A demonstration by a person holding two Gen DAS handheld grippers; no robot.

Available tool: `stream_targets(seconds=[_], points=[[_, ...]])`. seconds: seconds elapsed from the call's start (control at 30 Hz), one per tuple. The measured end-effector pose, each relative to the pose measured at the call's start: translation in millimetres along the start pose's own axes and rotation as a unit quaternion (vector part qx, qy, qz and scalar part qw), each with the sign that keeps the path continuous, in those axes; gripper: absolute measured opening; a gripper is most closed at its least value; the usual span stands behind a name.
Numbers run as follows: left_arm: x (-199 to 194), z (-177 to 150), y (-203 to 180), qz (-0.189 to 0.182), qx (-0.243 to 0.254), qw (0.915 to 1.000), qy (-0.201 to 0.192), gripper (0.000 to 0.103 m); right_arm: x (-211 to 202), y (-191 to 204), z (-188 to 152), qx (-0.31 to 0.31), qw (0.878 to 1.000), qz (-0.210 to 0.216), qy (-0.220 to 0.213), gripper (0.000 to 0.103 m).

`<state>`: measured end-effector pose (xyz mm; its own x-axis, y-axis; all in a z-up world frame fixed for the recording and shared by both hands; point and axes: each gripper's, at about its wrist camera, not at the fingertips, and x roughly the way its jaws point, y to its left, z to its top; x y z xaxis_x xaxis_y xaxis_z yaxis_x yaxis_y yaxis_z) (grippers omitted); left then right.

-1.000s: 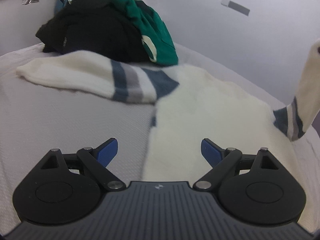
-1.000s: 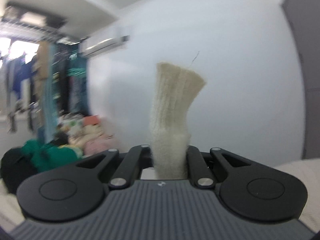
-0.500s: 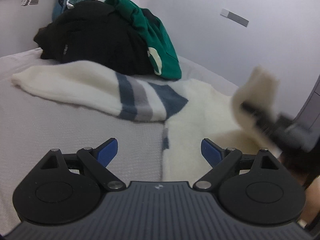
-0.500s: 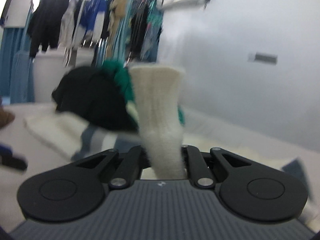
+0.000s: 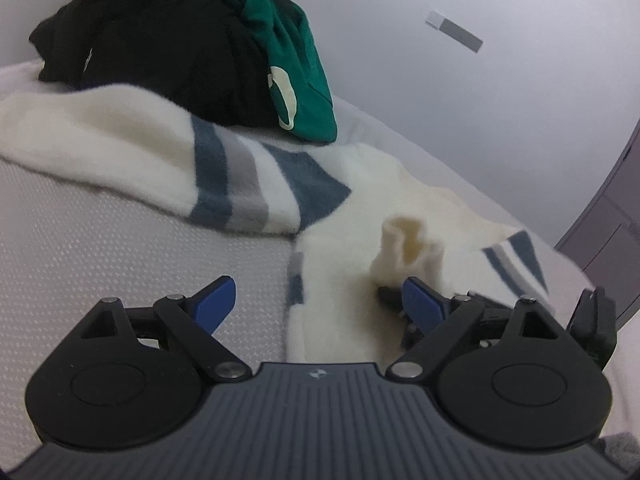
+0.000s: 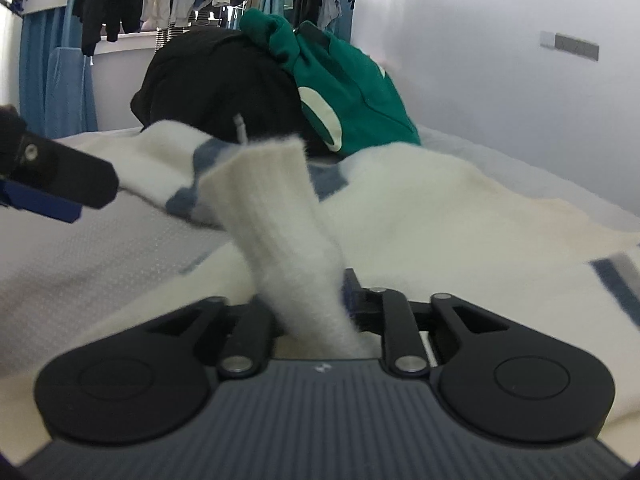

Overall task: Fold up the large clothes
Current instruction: 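Lay the sleeve across the sweater body and open the right gripper, then move the left gripper to the other sleeve cuff and grasp it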

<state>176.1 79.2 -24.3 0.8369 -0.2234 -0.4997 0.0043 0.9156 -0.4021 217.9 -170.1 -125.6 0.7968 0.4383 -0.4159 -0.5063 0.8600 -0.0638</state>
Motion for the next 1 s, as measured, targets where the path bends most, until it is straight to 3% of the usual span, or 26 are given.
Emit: stream_targets(seconds=[0.03,0.07,0.1,0.13,0.23,0.4,0.6,0.77,0.9,1.0], points=[[0.2,0.4,2.3,-0.003,-0.006,1.0000,0.001,0.093,-0.8,-1.0,1.3,0.009,1.000,0.014,0.007,0.045],[-0.3,0.6,4.1,-0.005,-0.012,0.9999,0.002,0.093,-1.6,-1.1,-0.1,0.014,1.000,0.024,0.013,0.063],[-0.3,0.5,6.0,-0.008,-0.017,0.9998,0.004,0.093,-4.6,-0.2,-1.9,0.016,0.999,0.029,0.016,0.071],[-1.0,0.4,7.1,-0.011,-0.020,0.9997,0.004,0.092,-8.9,0.8,-2.2,0.018,0.999,0.032,0.016,0.072],[-4.1,0.2,6.9,-0.019,-0.024,0.9995,0.002,0.092,-13.5,5.4,-3.2,0.052,0.997,0.051,0.037,0.072],[-8.9,-0.7,-3.7,-0.030,-0.012,0.9994,-0.008,0.092,-55.4,-0.4,-10.0,0.093,0.993,0.064,0.046,0.072],[-4.0,-4.5,-31.9,-0.035,0.052,0.9978,-0.020,0.091,-100.5,-14.9,-15.3,0.121,0.991,0.040,0.030,0.072],[17.6,-10.4,-52.1,-0.049,0.101,0.9937,-0.005,0.076,-106.5,-36.2,-15.9,0.158,0.987,-0.030,0.020,0.071],[36.7,-19.8,-62.5,-0.039,0.149,0.9879,0.014,0.060,-94.8,-49.5,-19.4,0.179,0.982,-0.060,0.019,0.054],[48.8,-21.1,-61.9,-0.023,0.160,0.9866,0.022,0.055,-82.5,-51.9,-23.6,0.179,0.981,-0.066,0.022,0.050]])
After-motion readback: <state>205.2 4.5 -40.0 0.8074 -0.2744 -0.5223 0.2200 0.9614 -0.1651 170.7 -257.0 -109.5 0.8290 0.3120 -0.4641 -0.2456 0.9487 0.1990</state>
